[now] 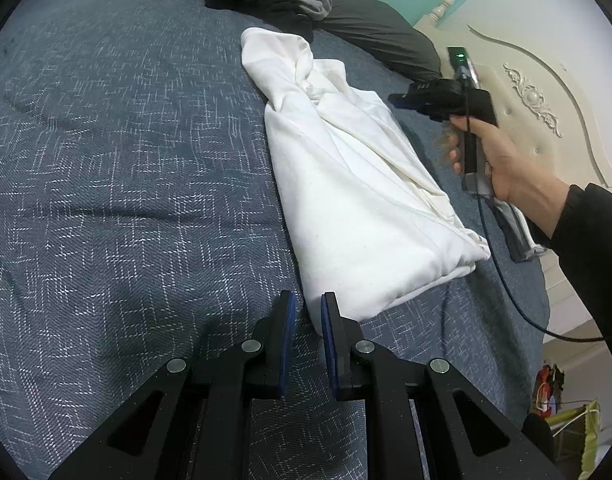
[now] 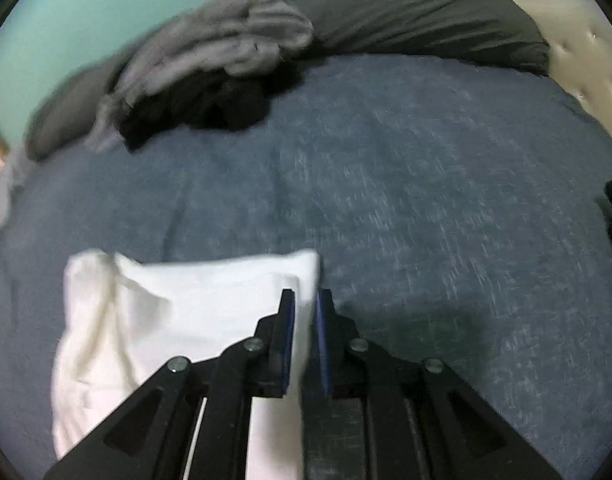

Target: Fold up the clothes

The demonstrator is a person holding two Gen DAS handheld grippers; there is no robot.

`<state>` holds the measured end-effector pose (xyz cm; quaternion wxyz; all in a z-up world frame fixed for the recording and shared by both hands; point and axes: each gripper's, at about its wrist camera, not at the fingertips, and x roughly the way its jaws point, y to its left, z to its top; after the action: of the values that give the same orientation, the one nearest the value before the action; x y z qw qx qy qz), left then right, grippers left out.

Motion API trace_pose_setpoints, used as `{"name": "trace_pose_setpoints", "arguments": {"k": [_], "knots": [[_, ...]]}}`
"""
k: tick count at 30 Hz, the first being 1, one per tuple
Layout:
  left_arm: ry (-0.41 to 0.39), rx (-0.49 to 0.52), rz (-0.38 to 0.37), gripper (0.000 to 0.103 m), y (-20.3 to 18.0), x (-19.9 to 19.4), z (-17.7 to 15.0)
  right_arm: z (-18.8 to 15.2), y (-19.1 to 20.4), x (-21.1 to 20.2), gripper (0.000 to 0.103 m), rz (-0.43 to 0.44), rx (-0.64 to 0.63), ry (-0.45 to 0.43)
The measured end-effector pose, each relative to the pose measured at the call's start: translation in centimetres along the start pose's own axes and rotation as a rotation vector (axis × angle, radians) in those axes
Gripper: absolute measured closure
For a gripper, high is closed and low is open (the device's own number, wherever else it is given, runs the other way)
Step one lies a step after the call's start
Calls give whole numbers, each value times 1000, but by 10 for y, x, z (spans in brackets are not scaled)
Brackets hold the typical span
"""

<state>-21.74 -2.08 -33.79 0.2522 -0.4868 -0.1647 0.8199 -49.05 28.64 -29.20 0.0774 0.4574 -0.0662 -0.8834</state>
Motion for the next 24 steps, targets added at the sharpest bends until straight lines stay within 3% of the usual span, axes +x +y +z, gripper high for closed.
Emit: {"name": "trace_pose_setpoints", "arguments": {"k": [1, 5, 6, 10, 13, 18, 24], "knots": [[0, 0, 1, 89, 0, 0, 0, 1, -2, 0, 42, -4, 5, -1], [-1, 2, 4, 89, -1, -1, 0, -1, 17, 9, 40, -25, -88, 31], [-1, 2, 4, 89, -1, -1, 0, -2, 21, 11, 42, -40, -108, 33], [1, 0, 1, 89, 1, 0, 0, -5, 29, 24, 81, -104, -171, 50], [3, -1, -1, 89, 2, 0, 0, -5, 29, 33, 97, -133, -184, 52], [5, -4, -3, 88, 3, -1, 0, 0, 13, 20, 99, -163, -123, -33], [7, -2, 0, 88, 3, -1, -1, 5, -8, 21, 99, -125, -20, -29]]}}
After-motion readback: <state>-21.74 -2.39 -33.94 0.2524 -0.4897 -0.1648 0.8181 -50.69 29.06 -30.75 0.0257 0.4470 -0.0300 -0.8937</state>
